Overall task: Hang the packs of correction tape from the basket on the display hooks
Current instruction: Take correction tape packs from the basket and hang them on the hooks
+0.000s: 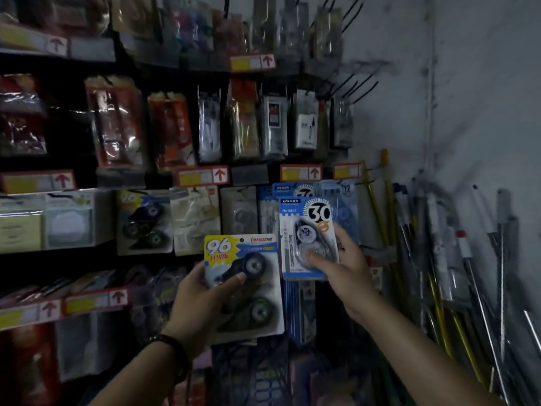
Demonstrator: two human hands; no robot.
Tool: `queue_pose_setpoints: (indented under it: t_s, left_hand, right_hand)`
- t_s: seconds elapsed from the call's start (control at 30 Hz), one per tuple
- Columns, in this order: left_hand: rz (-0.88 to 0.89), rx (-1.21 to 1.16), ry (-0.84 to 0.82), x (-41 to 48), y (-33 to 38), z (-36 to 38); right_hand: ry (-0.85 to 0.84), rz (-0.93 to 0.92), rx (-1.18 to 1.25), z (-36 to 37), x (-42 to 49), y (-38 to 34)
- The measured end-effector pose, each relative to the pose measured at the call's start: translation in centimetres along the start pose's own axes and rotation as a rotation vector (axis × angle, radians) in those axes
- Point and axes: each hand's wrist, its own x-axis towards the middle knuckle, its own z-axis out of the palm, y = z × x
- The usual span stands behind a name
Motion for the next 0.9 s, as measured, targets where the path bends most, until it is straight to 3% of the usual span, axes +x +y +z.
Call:
queue_pose_setpoints:
  t_s: [0.23,0.9]
  left_hand:
    - [0.033,0.014,-0.002,2.7,0.7,0.3]
    - [0.048,0.046,-0.043,5.5,1.0,-0.2]
  right_hand:
    - [0.069,0.016,0.019,0.9,6.4,1.2]
    - [0.057,-0.076,-0.031,0.1,8.0,2.9]
